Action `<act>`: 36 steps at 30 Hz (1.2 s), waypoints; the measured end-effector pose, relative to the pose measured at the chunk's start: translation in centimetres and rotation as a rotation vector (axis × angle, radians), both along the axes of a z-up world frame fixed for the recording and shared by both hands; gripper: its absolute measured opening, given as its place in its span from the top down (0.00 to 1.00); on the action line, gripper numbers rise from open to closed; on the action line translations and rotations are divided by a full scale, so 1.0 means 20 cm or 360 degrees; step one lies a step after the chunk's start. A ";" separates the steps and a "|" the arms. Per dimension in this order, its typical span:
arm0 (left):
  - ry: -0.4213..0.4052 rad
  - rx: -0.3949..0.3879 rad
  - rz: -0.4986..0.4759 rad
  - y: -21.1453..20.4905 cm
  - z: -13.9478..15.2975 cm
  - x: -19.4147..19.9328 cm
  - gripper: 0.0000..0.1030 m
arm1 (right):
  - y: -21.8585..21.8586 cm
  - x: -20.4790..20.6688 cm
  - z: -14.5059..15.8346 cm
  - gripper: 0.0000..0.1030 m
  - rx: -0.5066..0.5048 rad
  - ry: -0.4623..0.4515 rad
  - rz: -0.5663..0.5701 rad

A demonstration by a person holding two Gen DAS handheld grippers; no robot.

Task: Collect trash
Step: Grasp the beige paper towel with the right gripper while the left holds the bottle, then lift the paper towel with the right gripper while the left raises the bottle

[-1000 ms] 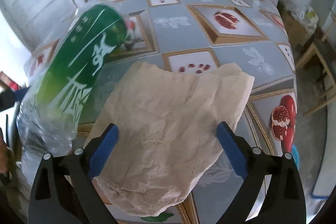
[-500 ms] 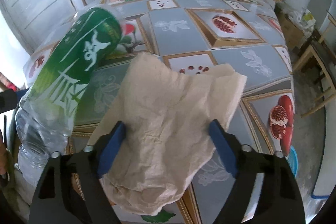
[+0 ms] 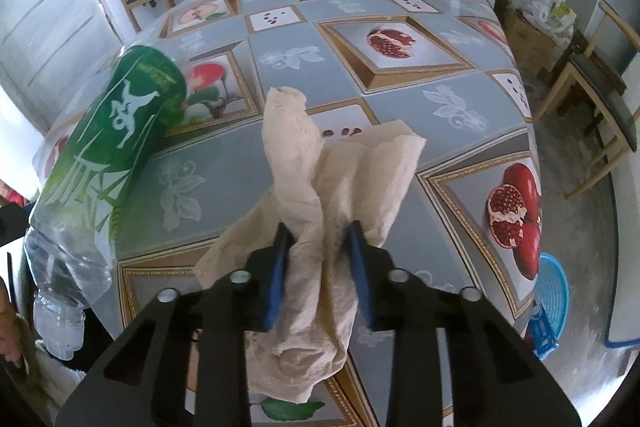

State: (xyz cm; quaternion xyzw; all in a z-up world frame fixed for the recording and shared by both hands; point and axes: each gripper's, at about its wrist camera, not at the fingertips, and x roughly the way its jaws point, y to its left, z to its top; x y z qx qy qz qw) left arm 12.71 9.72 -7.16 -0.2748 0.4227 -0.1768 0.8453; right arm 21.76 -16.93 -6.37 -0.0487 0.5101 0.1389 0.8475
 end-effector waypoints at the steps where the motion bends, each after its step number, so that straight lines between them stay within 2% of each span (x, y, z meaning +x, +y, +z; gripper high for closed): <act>1: -0.0001 -0.0002 0.0002 0.00 0.00 0.00 0.14 | -0.01 0.00 0.00 0.87 0.0017 0.0008 -0.0015; 3: -0.0001 -0.0009 0.0007 0.01 0.01 0.01 0.14 | -0.02 0.01 0.00 0.92 0.0044 0.0019 -0.0032; 8: -0.0031 -0.0020 0.0018 0.01 0.05 0.07 0.14 | -0.02 0.00 0.00 0.92 0.0043 0.0010 -0.0037; 11: -0.0010 -0.0074 0.0029 0.04 0.06 0.18 0.14 | -0.02 0.00 0.00 0.92 0.0055 0.0012 -0.0041; 18: 0.0288 -0.0171 -0.0005 0.07 -0.02 0.49 0.24 | -0.03 0.00 0.00 0.92 0.0063 0.0010 -0.0046; 20: 0.0346 -0.0144 -0.0010 0.07 -0.04 0.54 0.26 | -0.03 -0.01 0.00 0.92 0.0065 0.0005 -0.0048; 25: 0.0469 -0.0176 -0.0080 0.02 -0.07 0.62 0.27 | -0.03 -0.01 -0.01 0.92 0.0071 0.0001 -0.0049; 30: 0.0541 -0.0211 -0.0138 -0.03 -0.10 0.67 0.33 | -0.03 -0.01 0.00 0.92 0.0082 0.0002 -0.0052; 32: 0.0543 -0.0237 -0.0154 -0.04 -0.10 0.68 0.40 | -0.04 -0.01 0.00 0.92 0.0091 0.0003 -0.0055; 36: 0.0505 -0.0217 -0.0138 -0.07 -0.07 0.64 0.40 | -0.06 0.00 0.00 0.93 0.0144 0.0023 -0.0077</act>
